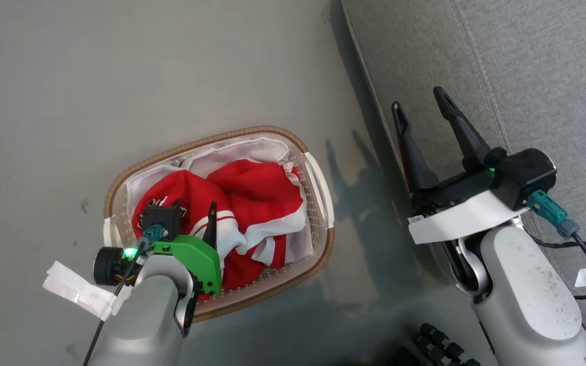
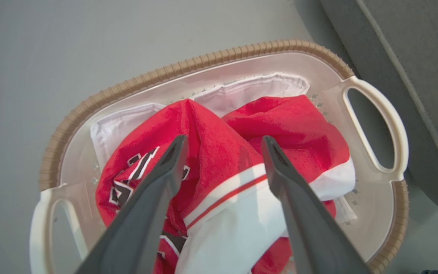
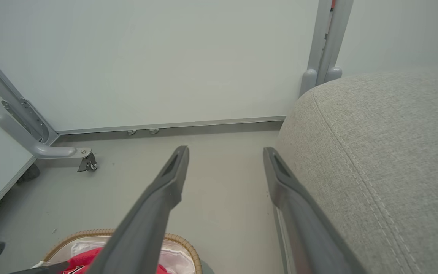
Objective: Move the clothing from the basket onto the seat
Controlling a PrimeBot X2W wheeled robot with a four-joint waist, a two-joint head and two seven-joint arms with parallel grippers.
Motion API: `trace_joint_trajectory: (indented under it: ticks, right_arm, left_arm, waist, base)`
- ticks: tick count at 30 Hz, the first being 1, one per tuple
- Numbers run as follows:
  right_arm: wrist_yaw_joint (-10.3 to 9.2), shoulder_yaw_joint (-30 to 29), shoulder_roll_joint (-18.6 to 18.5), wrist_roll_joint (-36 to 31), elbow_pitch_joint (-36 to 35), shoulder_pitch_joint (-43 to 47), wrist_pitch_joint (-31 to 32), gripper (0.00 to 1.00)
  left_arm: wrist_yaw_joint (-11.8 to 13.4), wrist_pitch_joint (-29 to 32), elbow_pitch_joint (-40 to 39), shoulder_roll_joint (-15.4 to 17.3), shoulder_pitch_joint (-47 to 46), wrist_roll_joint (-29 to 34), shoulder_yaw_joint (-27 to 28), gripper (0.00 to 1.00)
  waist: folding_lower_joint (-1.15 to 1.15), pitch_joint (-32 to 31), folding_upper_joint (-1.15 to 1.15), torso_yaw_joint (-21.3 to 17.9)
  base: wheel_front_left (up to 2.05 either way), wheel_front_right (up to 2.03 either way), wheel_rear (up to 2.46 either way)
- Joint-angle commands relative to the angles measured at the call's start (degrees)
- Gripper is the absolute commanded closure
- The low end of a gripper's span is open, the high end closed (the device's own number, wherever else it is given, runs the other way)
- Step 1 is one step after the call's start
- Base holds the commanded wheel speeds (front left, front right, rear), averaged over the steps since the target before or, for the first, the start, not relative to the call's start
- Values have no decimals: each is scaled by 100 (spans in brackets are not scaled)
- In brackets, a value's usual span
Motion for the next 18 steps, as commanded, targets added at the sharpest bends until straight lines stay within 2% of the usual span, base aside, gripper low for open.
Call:
trace_joint_trajectory:
  ticks: [1, 9, 18]
  right_arm:
    - [-4, 54, 12, 33, -48, -115, -26, 0]
    - [-4, 157, 61, 64, -51, -221, -26, 0]
    - [-4, 158, 126, 96, -40, -237, -26, 0]
  left_arm:
    - [52, -4, 157, 46, -215, -44, -3, 0]
    - [165, 10, 1059, 46, -844, -225, -123, 0]
    - [501, 279, 1596, 46, -1305, -308, -245, 0]
  waist:
    - [-1, 478, 0, -360]
    - [-1, 874, 0, -557]
    - [-1, 1100, 0, -668]
  base:
    - [0, 0, 0]
    - [0, 0, 0]
    - [0, 0, 0]
